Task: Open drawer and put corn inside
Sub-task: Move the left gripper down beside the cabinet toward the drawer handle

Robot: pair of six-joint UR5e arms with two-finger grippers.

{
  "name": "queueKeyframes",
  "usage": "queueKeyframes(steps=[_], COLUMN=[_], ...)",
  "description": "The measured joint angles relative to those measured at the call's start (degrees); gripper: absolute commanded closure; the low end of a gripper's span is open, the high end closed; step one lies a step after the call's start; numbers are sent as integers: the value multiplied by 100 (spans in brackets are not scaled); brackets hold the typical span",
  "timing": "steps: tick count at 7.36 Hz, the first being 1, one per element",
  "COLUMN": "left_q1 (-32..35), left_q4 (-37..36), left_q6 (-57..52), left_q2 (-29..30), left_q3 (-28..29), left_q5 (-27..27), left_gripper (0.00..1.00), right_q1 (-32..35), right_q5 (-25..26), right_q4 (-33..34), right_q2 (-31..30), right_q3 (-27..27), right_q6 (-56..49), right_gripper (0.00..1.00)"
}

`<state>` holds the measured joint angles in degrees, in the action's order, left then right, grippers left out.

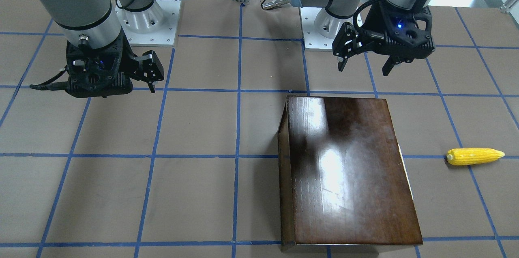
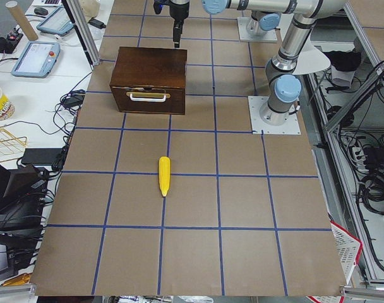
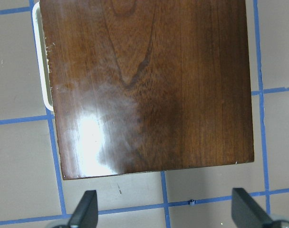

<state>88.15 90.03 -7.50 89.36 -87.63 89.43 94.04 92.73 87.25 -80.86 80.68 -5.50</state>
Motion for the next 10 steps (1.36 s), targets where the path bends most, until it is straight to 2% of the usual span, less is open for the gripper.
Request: queueKeyframes(steps=[7,10], left_q1=[-99,-859], left_q4=[57,288], left_q6=[-72,-493], left_q2=[106,490], left_q3=[103,303], left_q5=[103,-47], left_gripper=[0,0], right_q1=[0,0], right_q5=[0,0], right_q4=[-3,-6], right_q2=[0,0], right_q3=[0,0], right_q6=[-4,-4], right_gripper=[0,0])
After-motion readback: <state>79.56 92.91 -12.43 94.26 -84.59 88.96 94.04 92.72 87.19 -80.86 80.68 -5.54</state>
